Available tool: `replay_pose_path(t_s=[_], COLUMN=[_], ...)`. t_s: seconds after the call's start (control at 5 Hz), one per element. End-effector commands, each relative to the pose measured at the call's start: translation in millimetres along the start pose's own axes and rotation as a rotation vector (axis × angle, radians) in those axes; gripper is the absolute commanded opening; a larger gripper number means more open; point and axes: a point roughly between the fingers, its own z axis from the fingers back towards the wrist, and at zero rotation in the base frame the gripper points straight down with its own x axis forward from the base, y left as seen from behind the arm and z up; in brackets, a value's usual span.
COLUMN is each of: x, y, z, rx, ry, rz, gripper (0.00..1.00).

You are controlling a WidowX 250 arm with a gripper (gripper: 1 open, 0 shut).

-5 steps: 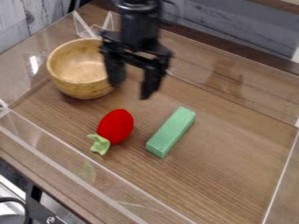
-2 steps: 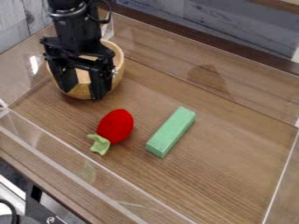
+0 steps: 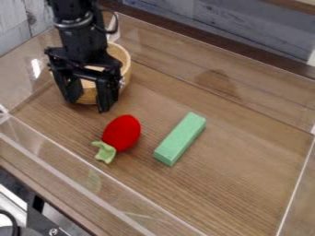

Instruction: Move the red object to the right side of the table

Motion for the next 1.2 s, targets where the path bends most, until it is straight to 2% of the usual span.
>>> replay_pose_path(t_s=[0.0, 0.4, 1.0], x=[5.4, 7.3, 10.8], y=[5.5, 7.2, 11.0], z=[-2.3, -11.0, -12.5], rx=[0.002, -0.030, -0.060], ry=[-0.025, -0.015, -0.027], rz=[0.031, 0.050, 0.059], gripper=[1.00, 1.00, 1.00])
